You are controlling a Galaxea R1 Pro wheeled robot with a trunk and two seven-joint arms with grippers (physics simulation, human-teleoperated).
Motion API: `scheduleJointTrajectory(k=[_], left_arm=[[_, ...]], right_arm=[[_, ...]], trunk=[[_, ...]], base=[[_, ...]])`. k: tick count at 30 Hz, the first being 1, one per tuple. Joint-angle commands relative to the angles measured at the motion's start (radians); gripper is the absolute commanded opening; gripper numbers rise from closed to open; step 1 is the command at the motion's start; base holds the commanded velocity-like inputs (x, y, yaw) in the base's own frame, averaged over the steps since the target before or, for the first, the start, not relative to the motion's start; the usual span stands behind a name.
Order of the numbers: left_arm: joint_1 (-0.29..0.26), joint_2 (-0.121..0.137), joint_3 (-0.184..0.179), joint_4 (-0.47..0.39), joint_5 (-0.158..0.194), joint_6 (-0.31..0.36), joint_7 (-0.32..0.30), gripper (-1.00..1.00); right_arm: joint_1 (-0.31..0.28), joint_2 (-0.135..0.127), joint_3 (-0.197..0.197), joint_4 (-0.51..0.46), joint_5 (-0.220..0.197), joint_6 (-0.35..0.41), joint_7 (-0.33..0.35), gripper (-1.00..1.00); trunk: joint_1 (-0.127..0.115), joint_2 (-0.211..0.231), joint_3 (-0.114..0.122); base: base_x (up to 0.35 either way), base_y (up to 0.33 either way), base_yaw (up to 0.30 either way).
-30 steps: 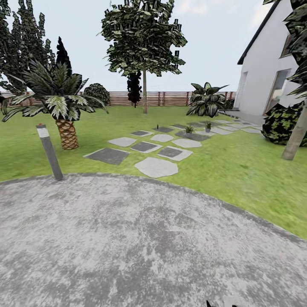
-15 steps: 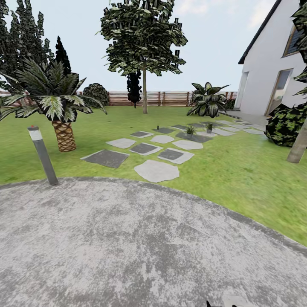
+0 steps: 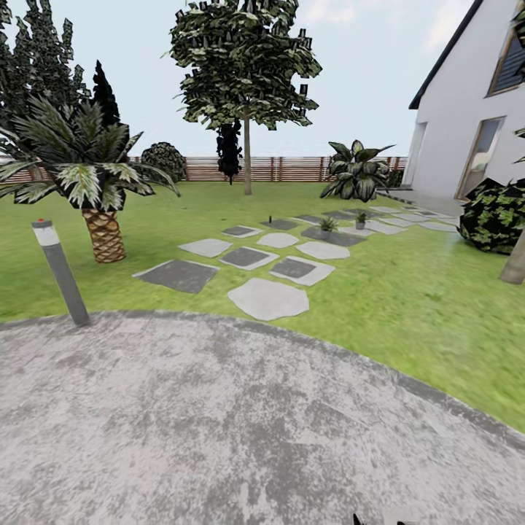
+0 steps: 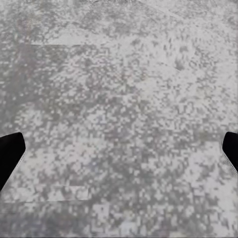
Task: Pick up the pesticide atomizer in the garden and spray insectifuge to fully cover both potted plants in the garden.
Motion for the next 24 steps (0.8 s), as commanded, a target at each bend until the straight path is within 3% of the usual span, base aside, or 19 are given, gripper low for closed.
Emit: scheduleJointTrajectory(k=[1,24], left_arm=[[0.000,0.000,-0.001,0.001,0.007,-0.003,0.000,1.00],[-0.001,0.004,-0.001,0.001,0.007,-0.003,0.000,1.00]], right_arm=[[-0.001,0.000,-0.006,0.001,0.001,-0.004,0.002,1.00],[-0.001,0.000,-0.006,0.001,0.000,-0.004,0.002,1.00]], trunk=[[0.000,0.000,-0.001],[0.000,0.000,-0.001]], base=[[0.307,0.000,0.000],[0.307,0.000,0.000]])
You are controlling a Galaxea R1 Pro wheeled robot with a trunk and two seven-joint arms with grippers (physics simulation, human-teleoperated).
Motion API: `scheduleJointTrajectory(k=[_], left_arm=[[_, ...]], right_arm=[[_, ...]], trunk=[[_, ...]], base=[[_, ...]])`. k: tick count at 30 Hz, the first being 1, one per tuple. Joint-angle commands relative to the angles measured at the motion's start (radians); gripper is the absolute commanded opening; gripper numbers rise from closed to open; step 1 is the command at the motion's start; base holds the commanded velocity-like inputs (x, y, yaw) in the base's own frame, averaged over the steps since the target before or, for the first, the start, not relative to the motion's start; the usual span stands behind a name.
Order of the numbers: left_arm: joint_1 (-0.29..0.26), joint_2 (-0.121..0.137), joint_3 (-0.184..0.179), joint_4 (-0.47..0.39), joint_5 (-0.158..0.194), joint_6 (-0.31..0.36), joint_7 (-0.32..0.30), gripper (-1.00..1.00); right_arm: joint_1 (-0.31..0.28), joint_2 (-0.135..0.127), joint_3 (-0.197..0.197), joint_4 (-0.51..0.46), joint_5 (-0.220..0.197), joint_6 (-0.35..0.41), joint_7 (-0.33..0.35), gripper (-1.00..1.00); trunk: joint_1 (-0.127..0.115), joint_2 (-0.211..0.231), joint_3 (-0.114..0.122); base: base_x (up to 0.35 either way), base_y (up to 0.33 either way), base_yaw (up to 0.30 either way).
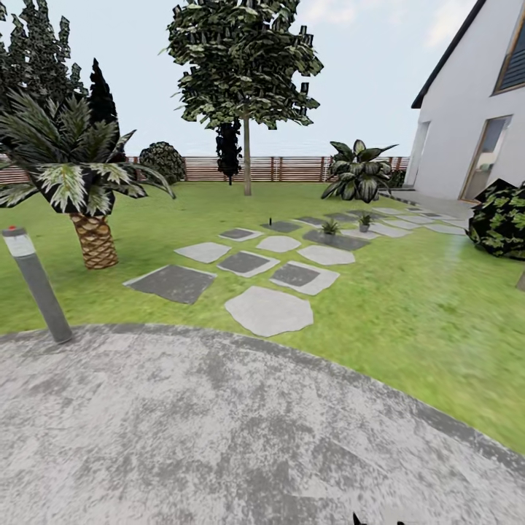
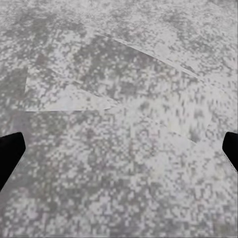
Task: Pick up the pesticide atomizer in the garden and spray insectifuge to fully cover both potted plants in the garden.
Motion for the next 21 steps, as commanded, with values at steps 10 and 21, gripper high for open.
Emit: scheduleJointTrajectory(k=[10,21], left_arm=[[0.000,0.002,-0.001,0.001,0.007,-0.003,0.000,1.00],[0.000,0.001,-0.001,0.001,0.007,-0.003,0.000,1.00]], right_arm=[[-0.001,0.000,-0.006,0.001,0.001,-0.004,0.002,1.00],[-0.001,0.000,-0.006,0.001,0.001,-0.004,0.001,1.00]], trunk=[[0.000,0.000,-0.001],[0.000,0.000,-0.001]], base=[[0.307,0.000,0.000],[0.307,0.000,0.000]])
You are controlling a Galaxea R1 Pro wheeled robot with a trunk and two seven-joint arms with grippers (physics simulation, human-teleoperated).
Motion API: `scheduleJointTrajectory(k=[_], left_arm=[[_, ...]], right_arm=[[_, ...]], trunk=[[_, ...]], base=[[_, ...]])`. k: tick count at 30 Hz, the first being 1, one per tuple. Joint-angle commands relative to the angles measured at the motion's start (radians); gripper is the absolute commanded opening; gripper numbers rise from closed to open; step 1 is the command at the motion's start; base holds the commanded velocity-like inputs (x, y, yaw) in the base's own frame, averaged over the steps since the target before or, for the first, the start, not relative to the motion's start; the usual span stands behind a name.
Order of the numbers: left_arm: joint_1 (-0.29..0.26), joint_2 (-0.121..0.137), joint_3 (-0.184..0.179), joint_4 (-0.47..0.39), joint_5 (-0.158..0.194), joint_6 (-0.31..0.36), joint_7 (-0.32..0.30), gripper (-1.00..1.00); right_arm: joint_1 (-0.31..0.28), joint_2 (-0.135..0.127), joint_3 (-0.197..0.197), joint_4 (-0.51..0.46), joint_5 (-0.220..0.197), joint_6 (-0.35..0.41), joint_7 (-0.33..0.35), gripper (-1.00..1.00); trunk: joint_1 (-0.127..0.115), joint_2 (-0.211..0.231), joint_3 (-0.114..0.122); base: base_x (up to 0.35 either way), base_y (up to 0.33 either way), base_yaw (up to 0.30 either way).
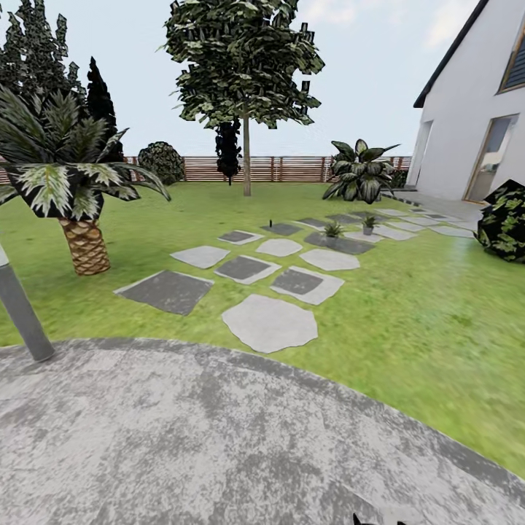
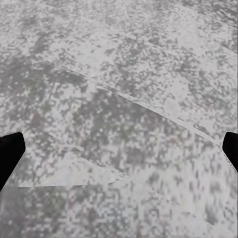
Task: Pick up the pesticide atomizer in the garden and spray insectifuge to fully cover both potted plants in the garden.
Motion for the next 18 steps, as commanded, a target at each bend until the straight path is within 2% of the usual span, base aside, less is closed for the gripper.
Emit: scheduleJointTrajectory(k=[1,18], left_arm=[[-0.001,0.000,-0.001,0.001,0.007,-0.003,0.000,1.00],[-0.001,0.000,-0.001,0.001,0.007,-0.003,0.000,1.00]], right_arm=[[-0.001,0.000,-0.006,0.001,0.001,-0.004,0.002,1.00],[-0.001,-0.001,-0.006,0.001,0.002,-0.003,0.003,1.00]], trunk=[[0.000,0.000,-0.001],[0.000,0.000,-0.001]], base=[[0.307,0.000,0.000],[0.307,0.000,0.000]])
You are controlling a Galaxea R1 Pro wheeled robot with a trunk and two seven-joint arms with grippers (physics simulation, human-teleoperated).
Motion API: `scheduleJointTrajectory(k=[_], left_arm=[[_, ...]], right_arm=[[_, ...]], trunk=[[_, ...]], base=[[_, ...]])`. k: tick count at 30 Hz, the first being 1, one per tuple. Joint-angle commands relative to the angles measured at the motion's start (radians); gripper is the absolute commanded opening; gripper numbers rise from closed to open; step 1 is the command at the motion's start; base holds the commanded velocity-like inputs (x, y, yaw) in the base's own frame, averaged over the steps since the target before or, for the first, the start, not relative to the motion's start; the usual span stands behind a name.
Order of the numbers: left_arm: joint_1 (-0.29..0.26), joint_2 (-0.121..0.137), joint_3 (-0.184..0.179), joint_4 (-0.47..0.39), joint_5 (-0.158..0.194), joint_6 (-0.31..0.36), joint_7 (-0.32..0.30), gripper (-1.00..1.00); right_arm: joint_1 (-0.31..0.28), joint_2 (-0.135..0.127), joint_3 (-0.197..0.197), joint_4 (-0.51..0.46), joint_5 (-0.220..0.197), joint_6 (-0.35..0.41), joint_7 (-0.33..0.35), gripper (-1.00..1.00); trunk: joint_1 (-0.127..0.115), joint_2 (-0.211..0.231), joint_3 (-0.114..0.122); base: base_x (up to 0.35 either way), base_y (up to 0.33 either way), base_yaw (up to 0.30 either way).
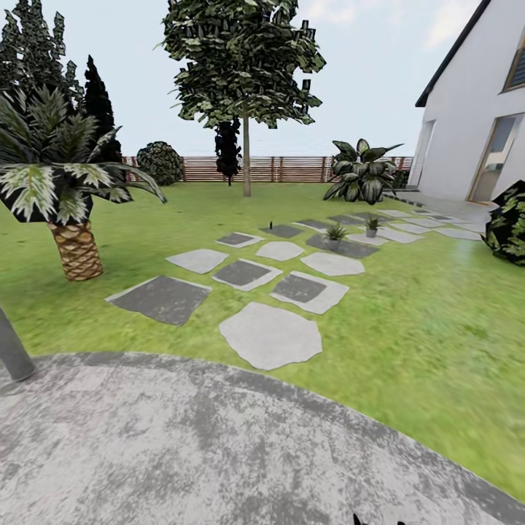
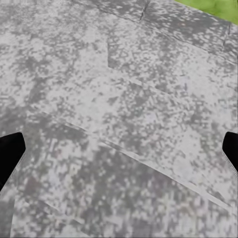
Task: Pick up the pesticide atomizer in the garden and spray insectifuge to fully cover both potted plants in the garden.
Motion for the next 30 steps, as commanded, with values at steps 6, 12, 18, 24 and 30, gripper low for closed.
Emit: scheduleJointTrajectory(k=[6,12,18,24,30], left_arm=[[-0.001,0.000,-0.001,0.001,0.007,-0.003,0.000,1.00],[-0.001,0.000,-0.001,0.001,0.007,-0.003,0.000,1.00],[-0.001,0.002,-0.001,0.001,0.007,-0.003,0.000,1.00],[-0.001,0.002,-0.001,0.001,0.007,-0.003,0.000,1.00],[-0.001,0.002,-0.001,0.001,0.007,-0.003,0.000,1.00]], right_arm=[[-0.001,0.000,-0.006,0.001,0.001,-0.004,0.002,1.00],[-0.001,0.000,-0.006,0.001,0.001,-0.004,0.002,1.00],[-0.001,0.000,-0.006,0.002,0.002,-0.004,0.002,1.00],[-0.001,0.000,-0.006,0.002,0.002,-0.004,0.002,1.00],[-0.001,0.000,-0.006,0.002,0.002,-0.004,0.002,1.00]], trunk=[[0.000,0.000,-0.001],[0.000,0.000,-0.001],[0.000,0.000,-0.001],[0.000,0.000,-0.001],[0.000,0.000,-0.001]], base=[[0.307,0.000,0.000],[0.307,0.000,0.000],[0.307,0.000,0.000],[0.307,0.000,0.000],[0.307,0.000,0.000]])
